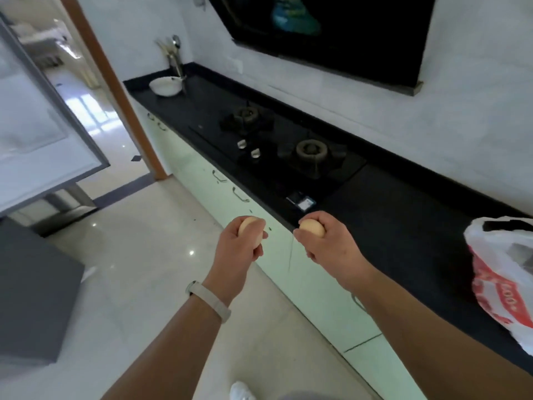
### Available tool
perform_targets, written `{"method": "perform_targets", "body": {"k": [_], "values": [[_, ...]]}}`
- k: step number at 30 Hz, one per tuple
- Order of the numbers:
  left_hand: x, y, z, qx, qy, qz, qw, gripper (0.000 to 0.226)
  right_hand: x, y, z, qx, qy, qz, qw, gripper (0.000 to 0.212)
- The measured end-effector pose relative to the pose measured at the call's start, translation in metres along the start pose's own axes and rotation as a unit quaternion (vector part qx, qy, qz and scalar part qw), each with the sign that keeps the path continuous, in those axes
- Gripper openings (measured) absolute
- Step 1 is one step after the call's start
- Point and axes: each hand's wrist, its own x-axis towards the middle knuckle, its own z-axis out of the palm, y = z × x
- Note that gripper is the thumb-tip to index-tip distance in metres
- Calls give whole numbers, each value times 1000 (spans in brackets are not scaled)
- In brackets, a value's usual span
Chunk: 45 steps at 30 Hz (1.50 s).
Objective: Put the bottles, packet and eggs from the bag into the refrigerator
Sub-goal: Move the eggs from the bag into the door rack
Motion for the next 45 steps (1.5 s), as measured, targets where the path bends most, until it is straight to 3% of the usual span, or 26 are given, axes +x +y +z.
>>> {"method": "perform_targets", "body": {"k": [11,22,30,45], "values": [[-5,13,-218,-49,189,34,980,21,35,-64,212,-21,-191,-52,980,13],[-34,12,-327,-59,369,19,927,19,49,-98,355,-9,-358,-93,929,12],[48,29,-371,-30,422,0,906,19,137,-119,421,-8,-408,-98,908,12],[285,110,-418,-23,418,12,908,20,374,-201,486,22,-403,-99,910,16]]}}
